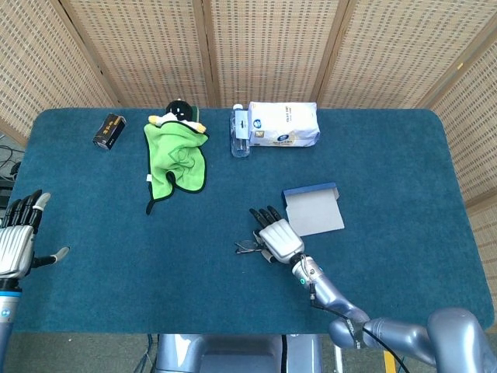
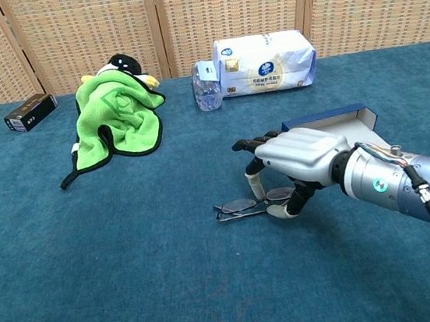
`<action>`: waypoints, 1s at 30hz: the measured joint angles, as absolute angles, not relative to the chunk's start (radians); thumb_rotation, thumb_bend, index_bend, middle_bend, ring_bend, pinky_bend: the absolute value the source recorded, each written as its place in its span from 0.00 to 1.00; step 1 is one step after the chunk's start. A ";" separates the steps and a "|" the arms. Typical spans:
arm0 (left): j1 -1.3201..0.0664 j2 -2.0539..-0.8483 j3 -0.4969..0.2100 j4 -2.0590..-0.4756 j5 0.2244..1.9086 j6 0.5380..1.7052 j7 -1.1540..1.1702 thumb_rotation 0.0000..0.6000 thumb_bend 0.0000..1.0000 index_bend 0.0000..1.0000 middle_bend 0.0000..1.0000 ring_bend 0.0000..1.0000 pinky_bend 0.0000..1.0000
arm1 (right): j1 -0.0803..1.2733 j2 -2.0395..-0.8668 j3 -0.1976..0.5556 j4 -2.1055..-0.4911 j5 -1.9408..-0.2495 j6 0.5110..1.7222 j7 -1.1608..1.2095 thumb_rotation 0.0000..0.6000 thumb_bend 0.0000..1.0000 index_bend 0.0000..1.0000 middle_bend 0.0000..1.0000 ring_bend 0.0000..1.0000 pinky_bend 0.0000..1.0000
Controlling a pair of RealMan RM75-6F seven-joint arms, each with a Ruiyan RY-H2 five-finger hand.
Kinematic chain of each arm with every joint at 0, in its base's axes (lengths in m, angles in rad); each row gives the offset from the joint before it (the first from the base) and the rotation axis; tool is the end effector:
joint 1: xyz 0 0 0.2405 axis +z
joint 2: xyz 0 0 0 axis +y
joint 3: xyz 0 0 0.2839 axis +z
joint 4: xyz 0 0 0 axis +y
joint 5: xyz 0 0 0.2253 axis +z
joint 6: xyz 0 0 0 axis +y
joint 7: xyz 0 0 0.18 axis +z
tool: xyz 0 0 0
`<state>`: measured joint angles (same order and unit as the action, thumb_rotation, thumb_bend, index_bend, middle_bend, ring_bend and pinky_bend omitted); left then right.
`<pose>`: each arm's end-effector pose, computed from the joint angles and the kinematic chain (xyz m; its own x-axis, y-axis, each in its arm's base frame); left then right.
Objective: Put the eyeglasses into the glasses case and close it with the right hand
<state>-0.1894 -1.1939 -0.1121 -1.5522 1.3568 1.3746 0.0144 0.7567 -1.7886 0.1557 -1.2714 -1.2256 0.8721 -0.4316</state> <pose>-0.3464 0.2705 0.1386 0.3675 0.0136 0.9299 0.9292 0.0376 -0.3677 -0.1381 -0.3732 -0.1337 0.5718 -0.2700 0.7747 -0.7630 -0.5221 0.3812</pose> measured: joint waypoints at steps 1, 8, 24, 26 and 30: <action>-0.190 -1.194 -0.112 -1.552 1.356 1.374 0.014 1.00 0.00 0.00 0.00 0.00 0.00 | 0.758 -1.793 0.155 -1.265 -1.223 0.871 -0.431 1.00 0.42 0.50 0.02 0.00 0.00; -0.190 -1.195 -0.112 -1.550 1.355 1.372 0.012 1.00 0.00 0.00 0.00 0.00 0.00 | 0.762 -1.811 0.150 -1.238 -1.233 0.887 -0.423 1.00 0.44 0.60 0.06 0.00 0.00; -0.191 -1.194 -0.112 -1.550 1.353 1.371 0.010 1.00 0.00 0.00 0.00 0.00 0.00 | 0.756 -1.742 0.146 -1.257 -1.315 0.952 -0.370 1.00 0.44 0.61 0.09 0.00 0.00; -0.191 -1.194 -0.113 -1.550 1.352 1.369 0.010 1.00 0.00 0.00 0.00 0.00 0.00 | 0.758 -1.712 0.151 -1.259 -1.329 0.959 -0.360 1.00 0.44 0.61 0.09 0.00 0.00; -0.192 -1.193 -0.113 -1.552 1.351 1.366 0.011 1.00 0.00 0.00 0.00 0.00 0.00 | 0.766 -1.666 0.162 -1.239 -1.348 0.962 -0.330 1.00 0.44 0.61 0.09 0.00 0.00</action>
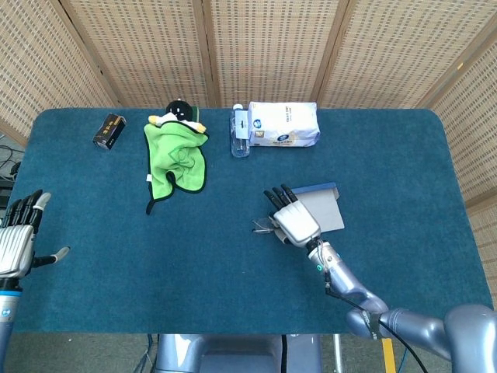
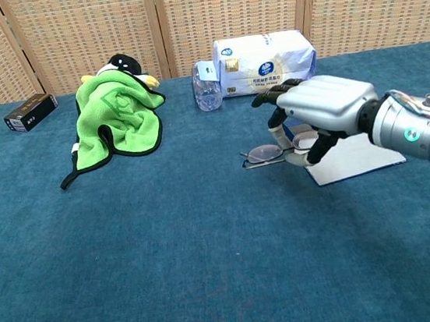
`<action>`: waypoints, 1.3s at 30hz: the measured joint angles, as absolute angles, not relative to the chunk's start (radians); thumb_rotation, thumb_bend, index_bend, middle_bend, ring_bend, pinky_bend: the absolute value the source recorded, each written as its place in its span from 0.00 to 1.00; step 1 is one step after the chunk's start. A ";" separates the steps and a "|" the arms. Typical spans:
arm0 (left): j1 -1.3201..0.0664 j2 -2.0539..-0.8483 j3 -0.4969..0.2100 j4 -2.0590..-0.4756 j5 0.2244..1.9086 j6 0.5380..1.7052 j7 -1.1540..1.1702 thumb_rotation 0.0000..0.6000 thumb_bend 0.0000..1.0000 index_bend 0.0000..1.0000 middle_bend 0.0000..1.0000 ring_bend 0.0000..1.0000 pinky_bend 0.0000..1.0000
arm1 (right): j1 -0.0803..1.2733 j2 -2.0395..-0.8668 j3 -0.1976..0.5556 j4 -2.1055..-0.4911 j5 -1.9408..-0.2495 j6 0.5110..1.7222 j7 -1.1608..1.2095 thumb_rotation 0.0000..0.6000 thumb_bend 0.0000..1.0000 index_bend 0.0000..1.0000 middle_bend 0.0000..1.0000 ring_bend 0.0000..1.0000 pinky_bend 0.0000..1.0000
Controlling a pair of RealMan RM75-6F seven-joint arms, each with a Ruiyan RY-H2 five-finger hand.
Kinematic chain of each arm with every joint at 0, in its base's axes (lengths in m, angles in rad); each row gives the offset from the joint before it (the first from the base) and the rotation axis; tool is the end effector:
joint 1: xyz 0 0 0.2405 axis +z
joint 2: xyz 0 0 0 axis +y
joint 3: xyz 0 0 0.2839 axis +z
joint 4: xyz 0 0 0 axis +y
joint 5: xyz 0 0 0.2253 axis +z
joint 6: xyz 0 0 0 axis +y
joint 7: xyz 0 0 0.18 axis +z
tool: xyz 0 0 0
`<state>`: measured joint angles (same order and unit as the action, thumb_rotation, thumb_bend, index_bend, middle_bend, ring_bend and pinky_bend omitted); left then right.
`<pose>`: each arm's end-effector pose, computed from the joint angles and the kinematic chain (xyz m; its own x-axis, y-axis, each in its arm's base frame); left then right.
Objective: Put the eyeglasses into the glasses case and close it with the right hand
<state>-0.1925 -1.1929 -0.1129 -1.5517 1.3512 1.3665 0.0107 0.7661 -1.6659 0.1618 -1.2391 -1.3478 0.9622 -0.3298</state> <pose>-0.3472 0.2718 0.1382 0.3639 0.0194 0.9312 0.9304 0.0404 -0.3644 -0.1518 -0.4103 -0.0709 0.5977 -0.0957 0.7960 -0.7121 -0.5195 0.4722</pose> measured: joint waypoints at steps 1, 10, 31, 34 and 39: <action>-0.193 -1.193 -0.113 -1.552 1.352 1.367 0.011 1.00 0.00 0.00 0.00 0.00 0.00 | 0.769 -1.659 0.164 -1.229 -1.349 0.960 -0.321 1.00 0.44 0.61 0.09 0.00 0.00; -0.192 -1.191 -0.115 -1.554 1.347 1.366 0.009 1.00 0.00 0.00 0.00 0.00 0.00 | 0.783 -1.654 0.157 -1.014 -1.354 0.910 -0.237 1.00 0.44 0.61 0.09 0.00 0.00; -0.192 -1.189 -0.114 -1.554 1.348 1.367 0.007 1.00 0.00 0.00 0.00 0.00 0.00 | 0.745 -1.679 0.070 -0.800 -1.447 0.923 -0.045 1.00 0.44 0.61 0.09 0.00 0.00; -0.193 -1.190 -0.115 -1.553 1.346 1.364 0.008 1.00 0.00 0.00 0.00 0.00 0.00 | 0.756 -1.696 0.075 -0.790 -1.448 0.916 -0.048 1.00 0.44 0.61 0.09 0.00 0.00; -0.194 -1.191 -0.116 -1.551 1.342 1.360 0.009 1.00 0.00 0.00 0.00 0.00 0.00 | 0.774 -1.728 0.093 -0.764 -1.436 0.896 -0.058 1.00 0.44 0.61 0.09 0.00 0.00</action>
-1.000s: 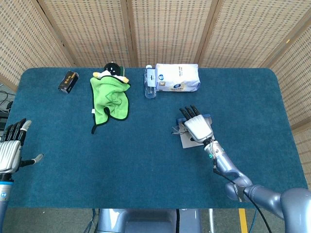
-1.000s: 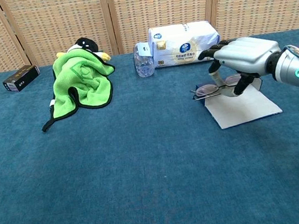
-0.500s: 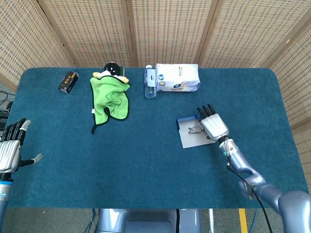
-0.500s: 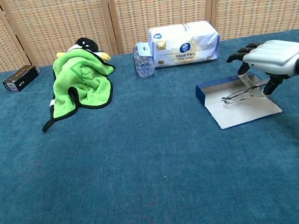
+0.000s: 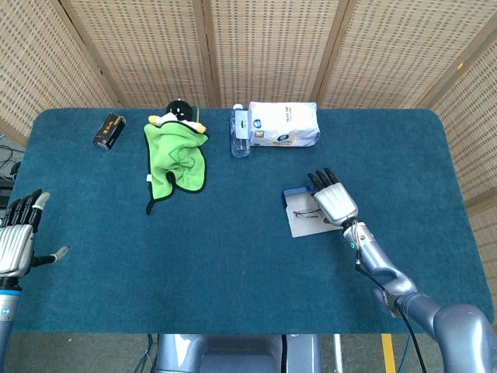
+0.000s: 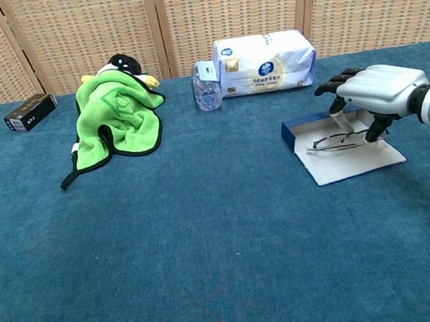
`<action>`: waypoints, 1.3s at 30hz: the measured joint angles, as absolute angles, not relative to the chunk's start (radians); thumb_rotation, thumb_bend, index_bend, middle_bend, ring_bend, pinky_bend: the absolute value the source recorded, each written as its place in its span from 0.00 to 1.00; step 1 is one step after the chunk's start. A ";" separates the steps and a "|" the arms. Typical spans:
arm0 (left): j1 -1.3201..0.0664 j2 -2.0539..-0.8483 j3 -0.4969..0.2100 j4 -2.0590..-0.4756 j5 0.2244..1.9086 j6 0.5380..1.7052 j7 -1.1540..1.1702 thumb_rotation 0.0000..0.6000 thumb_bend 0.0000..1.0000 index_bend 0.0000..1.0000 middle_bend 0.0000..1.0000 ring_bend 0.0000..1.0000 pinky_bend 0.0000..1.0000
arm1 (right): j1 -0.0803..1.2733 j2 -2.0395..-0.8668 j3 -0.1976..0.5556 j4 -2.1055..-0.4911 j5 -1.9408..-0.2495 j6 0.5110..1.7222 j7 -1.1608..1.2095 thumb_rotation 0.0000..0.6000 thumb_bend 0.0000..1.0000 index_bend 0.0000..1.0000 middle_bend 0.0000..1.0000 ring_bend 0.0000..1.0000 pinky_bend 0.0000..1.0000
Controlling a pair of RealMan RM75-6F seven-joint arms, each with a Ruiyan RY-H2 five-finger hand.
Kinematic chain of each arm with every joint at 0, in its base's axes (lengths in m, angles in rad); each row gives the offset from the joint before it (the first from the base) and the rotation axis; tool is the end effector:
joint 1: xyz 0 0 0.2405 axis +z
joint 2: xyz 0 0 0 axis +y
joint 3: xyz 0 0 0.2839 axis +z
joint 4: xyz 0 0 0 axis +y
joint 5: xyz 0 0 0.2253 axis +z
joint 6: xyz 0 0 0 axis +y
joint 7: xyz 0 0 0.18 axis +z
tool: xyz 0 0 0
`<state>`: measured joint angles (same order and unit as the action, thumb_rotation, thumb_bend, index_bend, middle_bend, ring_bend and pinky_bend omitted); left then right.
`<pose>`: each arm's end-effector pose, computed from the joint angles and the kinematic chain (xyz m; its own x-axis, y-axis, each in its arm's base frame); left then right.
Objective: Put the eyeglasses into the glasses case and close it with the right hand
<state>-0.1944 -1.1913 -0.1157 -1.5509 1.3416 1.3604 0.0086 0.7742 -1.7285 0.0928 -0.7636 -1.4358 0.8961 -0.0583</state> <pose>-0.3486 0.2730 0.1390 0.3616 0.0216 0.9321 0.9308 0.0482 -0.3622 -0.2476 -0.4646 -0.0479 0.7154 -0.0996 0.6916 -0.6620 -0.4133 0.6253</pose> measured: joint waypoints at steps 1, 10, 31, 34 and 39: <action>-0.195 -1.192 -0.116 -1.551 1.341 1.359 0.009 1.00 0.00 0.00 0.00 0.00 0.00 | 0.777 -1.733 0.095 -0.760 -1.433 0.893 -0.061 1.00 0.44 0.61 0.09 0.00 0.00; -0.197 -1.194 -0.116 -1.548 1.337 1.354 0.010 1.00 0.00 0.00 0.00 0.00 0.00 | 0.803 -1.777 0.111 -0.712 -1.427 0.882 -0.095 1.00 0.44 0.61 0.09 0.00 0.00; -0.198 -1.194 -0.114 -1.549 1.338 1.352 0.012 1.00 0.00 0.00 0.00 0.00 0.00 | 0.840 -1.885 0.119 -0.510 -1.444 0.921 -0.173 1.00 0.10 0.46 0.07 0.00 0.00; -0.198 -1.193 -0.115 -1.549 1.338 1.354 0.010 1.00 0.00 0.00 0.00 0.00 0.00 | 0.841 -1.907 0.130 -0.481 -1.437 0.939 -0.175 1.00 0.09 0.41 0.06 0.00 0.00; -0.198 -1.192 -0.114 -1.550 1.339 1.352 0.009 1.00 0.00 0.00 0.00 0.00 0.00 | 0.840 -1.925 0.146 -0.450 -1.430 0.982 -0.176 1.00 0.05 0.35 0.05 0.00 0.00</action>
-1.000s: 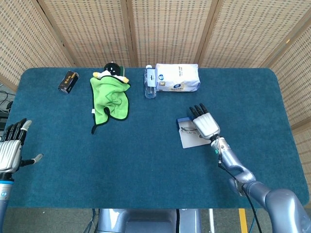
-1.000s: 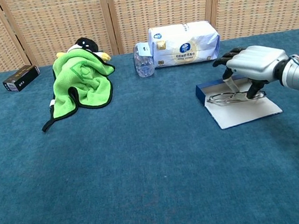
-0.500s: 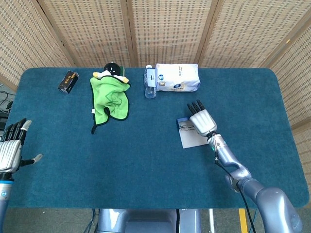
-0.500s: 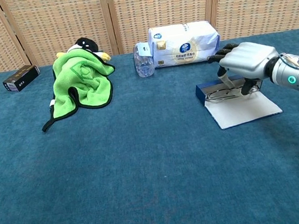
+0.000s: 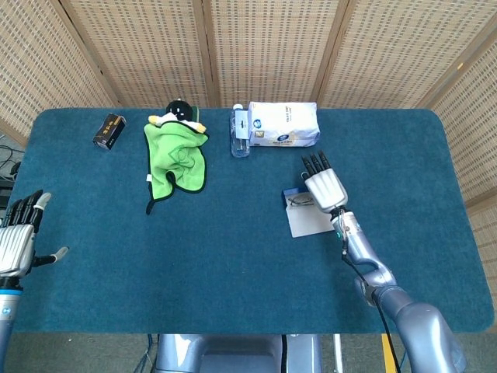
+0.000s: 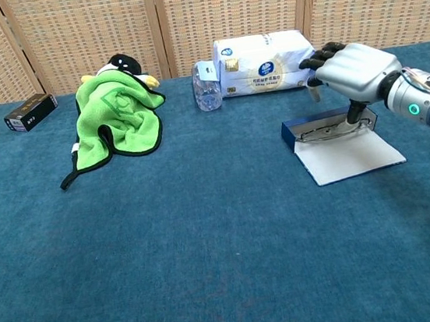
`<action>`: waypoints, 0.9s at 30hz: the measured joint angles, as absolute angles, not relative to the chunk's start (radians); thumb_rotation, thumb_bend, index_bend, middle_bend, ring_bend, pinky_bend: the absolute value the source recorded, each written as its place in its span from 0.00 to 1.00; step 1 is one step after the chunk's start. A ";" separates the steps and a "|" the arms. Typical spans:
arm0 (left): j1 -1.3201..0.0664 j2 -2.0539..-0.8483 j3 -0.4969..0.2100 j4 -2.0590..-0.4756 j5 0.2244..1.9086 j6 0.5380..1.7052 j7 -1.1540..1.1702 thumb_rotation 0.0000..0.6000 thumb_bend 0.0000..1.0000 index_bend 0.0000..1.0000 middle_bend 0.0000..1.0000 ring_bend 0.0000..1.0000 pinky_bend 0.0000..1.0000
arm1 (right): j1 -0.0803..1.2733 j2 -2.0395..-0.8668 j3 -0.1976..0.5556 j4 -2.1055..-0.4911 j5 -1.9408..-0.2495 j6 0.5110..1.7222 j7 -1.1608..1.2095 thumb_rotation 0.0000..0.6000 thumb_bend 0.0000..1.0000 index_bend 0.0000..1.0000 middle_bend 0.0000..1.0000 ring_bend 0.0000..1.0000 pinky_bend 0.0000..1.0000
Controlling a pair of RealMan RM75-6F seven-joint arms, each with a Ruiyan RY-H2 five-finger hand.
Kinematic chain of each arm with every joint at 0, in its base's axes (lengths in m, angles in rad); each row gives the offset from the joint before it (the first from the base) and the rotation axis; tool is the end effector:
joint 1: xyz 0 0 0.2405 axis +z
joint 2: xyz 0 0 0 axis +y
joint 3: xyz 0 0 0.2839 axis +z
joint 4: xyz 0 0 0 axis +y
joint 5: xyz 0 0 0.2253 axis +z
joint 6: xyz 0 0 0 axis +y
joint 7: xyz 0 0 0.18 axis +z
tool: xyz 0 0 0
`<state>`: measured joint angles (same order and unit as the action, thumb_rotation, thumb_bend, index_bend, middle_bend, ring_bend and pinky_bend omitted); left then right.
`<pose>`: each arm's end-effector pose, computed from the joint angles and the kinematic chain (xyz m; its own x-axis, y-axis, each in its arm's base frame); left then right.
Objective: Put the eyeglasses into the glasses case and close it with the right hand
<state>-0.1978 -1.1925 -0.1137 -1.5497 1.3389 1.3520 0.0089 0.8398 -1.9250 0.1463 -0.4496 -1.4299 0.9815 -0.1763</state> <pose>-0.3491 0.2737 0.1371 0.3613 0.0307 0.9320 0.9308 0.0478 -0.3624 -0.2215 -0.4933 -0.0561 0.7953 0.1062 0.5968 -0.5380 -0.3299 0.7757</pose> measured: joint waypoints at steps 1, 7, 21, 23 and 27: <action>-0.198 -1.192 -0.113 -1.550 1.339 1.351 0.008 1.00 0.01 0.00 0.00 0.00 0.00 | 0.839 -1.929 0.153 -0.445 -1.424 0.986 -0.174 1.00 0.05 0.34 0.05 0.00 0.00; -0.197 -1.191 -0.113 -1.552 1.340 1.353 0.008 1.00 0.01 0.00 0.00 0.00 0.00 | 0.837 -1.931 0.163 -0.445 -1.415 0.997 -0.165 1.00 0.05 0.32 0.04 0.00 0.00; -0.194 -1.186 -0.110 -1.556 1.348 1.358 0.001 1.00 0.01 0.00 0.00 0.00 0.00 | 0.767 -1.791 0.129 -0.666 -1.451 1.082 -0.118 1.00 0.13 0.31 0.02 0.00 0.00; -0.194 -1.186 -0.109 -1.556 1.349 1.359 0.001 1.00 0.01 0.00 0.00 0.00 0.00 | 0.739 -1.744 0.103 -0.729 -1.474 1.112 -0.103 1.00 0.13 0.31 0.02 0.00 0.00; -0.195 -1.188 -0.108 -1.555 1.351 1.358 0.004 1.00 0.01 0.00 0.00 0.00 0.00 | 0.683 -1.664 0.039 -0.822 -1.529 1.163 -0.084 1.00 0.13 0.31 0.02 0.00 0.00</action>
